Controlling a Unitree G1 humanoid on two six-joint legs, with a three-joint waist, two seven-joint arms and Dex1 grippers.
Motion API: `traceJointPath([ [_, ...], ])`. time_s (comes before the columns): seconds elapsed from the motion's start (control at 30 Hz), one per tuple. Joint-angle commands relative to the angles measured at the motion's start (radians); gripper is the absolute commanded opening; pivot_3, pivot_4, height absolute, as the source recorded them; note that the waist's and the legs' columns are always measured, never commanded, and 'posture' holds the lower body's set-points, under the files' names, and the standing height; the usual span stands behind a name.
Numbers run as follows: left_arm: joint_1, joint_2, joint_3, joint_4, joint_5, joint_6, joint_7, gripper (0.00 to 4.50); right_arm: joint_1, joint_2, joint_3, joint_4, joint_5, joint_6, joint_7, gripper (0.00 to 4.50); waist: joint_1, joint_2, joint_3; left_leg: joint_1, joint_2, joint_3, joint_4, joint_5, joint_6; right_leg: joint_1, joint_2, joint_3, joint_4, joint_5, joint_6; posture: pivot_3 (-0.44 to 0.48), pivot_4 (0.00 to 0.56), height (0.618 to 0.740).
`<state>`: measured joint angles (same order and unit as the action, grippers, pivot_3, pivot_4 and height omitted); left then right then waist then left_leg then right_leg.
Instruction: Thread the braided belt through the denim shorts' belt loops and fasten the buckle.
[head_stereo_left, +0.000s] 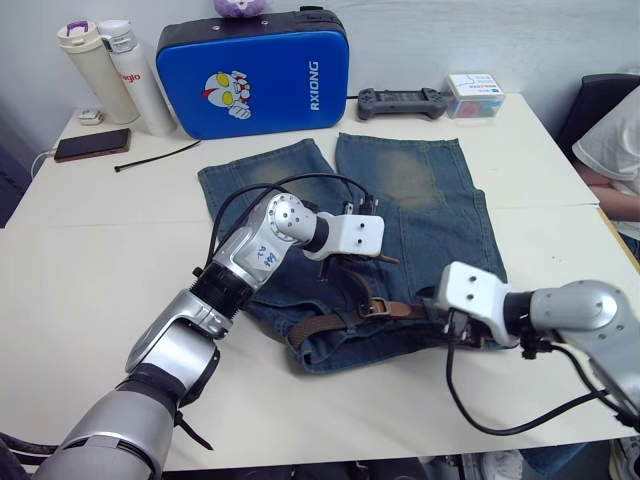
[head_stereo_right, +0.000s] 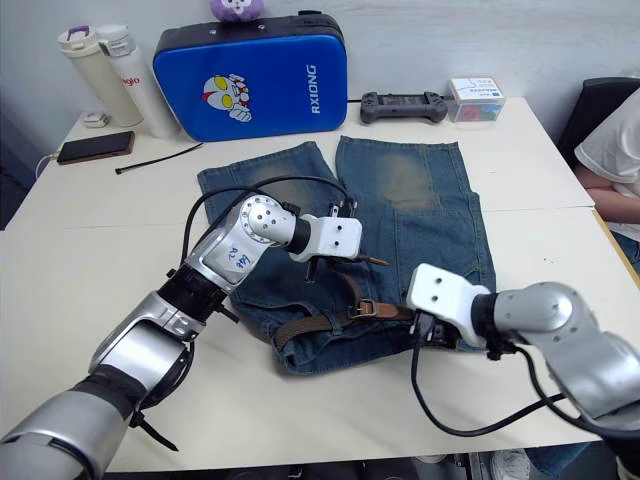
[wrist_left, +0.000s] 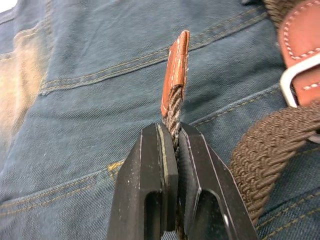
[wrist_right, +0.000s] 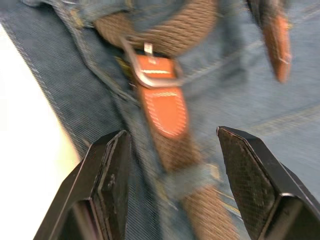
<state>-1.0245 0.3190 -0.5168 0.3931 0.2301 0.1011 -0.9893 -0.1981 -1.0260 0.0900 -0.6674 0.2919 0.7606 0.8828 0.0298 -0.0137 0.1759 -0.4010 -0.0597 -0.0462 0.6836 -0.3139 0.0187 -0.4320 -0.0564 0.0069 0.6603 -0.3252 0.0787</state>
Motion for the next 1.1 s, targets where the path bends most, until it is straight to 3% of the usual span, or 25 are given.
traceJointPath([
  [0.03,-0.041,0.009,0.005,0.018,0.025,-0.055,-0.006,0.0,0.024,0.017,0.028,-0.028,-0.059,-0.054,-0.045,2.96,0.0,0.0,0.0,0.0,0.0,0.0,0.0,0.0,0.0,0.0,0.0,0.0,0.0,0.0,0.0,0.0,0.15,0.74],
  [0.33,-0.058,0.007,0.017,0.053,0.038,-0.095,-0.018,0.0,0.008,0.113,0.085,0.051,-0.169,-0.129,-0.14,2.96,-0.003,0.0,0.0,0.0,0.0,0.0,0.0,0.0,0.0,0.0,0.0,0.0,0.0,0.0,0.0,0.0,0.15,0.74],
  [0.43,-0.059,0.012,0.026,0.04,0.032,-0.089,-0.028,0.0,-0.007,0.147,0.082,0.06,-0.176,-0.121,-0.162,2.24,-0.003,0.0,0.0,0.0,0.0,0.0,0.0,0.0,0.0,0.0,0.0,0.0,0.001,0.0,0.0,0.0,0.15,0.74],
  [0.57,-0.071,0.029,0.035,0.04,0.024,-0.098,-0.057,0.0,-0.03,0.168,0.071,0.059,-0.181,-0.105,-0.176,0.33,-0.004,0.0,0.0,0.0,0.0,0.0,0.0,0.0,0.0,0.0,0.0,0.0,0.001,0.0,0.0,0.0,0.15,0.74],
  [0.6,-0.074,0.035,0.036,0.04,0.019,-0.105,-0.075,0.0,-0.039,0.168,0.069,0.058,-0.183,-0.101,-0.178,0.07,-0.004,0.0,0.0,0.0,0.0,0.0,0.0,0.0,0.0,-0.001,0.0,0.0,0.001,0.0,0.0,0.0,0.15,0.74],
  [0.9,-0.127,0.098,0.012,0.126,0.027,-0.362,-0.185,0.0,-0.092,0.173,0.092,0.05,-0.229,-0.082,-0.189,0.07,-0.004,0.0,0.0,0.0,0.0,0.0,0.0,0.0,0.0,-0.001,0.0,0.0,0.001,0.0,0.0,0.0,0.15,0.74],
  [1.1,-0.166,0.105,0.023,0.197,0.034,-0.42,-0.208,0.0,-0.087,0.182,0.098,0.042,-0.241,-0.067,-0.187,0.07,-0.003,0.0,0.0,0.0,0.0,0.0,0.001,0.0,0.0,0.0,0.0,0.0,0.002,0.0,0.0,0.0,0.15,0.74],
])
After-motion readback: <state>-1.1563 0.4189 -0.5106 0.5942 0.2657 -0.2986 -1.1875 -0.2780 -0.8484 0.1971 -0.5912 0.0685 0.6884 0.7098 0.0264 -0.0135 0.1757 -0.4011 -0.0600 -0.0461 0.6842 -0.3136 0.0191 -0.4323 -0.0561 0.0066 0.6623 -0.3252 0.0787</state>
